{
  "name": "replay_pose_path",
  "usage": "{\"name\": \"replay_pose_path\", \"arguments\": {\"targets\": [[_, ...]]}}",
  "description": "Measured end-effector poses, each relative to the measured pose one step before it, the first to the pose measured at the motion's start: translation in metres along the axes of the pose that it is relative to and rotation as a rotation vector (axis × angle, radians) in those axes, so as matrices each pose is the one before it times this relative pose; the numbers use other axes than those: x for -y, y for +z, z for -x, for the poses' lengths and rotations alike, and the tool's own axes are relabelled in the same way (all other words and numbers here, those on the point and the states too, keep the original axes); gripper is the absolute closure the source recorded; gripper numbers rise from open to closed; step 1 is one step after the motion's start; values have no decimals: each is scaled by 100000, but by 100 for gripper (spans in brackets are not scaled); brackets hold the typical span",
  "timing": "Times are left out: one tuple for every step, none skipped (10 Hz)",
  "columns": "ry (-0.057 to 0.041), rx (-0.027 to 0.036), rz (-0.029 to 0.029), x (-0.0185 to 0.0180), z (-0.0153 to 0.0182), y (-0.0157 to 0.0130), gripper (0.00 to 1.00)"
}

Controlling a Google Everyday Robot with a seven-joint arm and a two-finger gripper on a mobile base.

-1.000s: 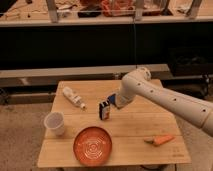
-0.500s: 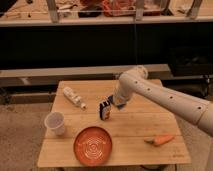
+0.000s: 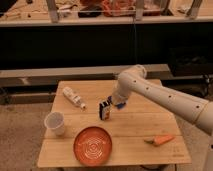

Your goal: Knock the eraser over

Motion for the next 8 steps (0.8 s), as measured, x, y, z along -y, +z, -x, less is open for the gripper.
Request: {"name": "replay_pose_path", "arguments": {"targets": [[-117, 168, -44, 23, 57, -4, 98], [-458, 272, -12, -38, 103, 110, 98], [-332, 411, -166, 20, 99, 53, 98], [-198, 377, -92, 40, 111, 88, 98], [-415, 814, -122, 54, 270, 152, 98], [-315, 445, -85, 41, 151, 95, 98], [-427, 448, -77, 64, 165, 111, 98], [-288, 253, -57, 36, 61, 26, 98]]}}
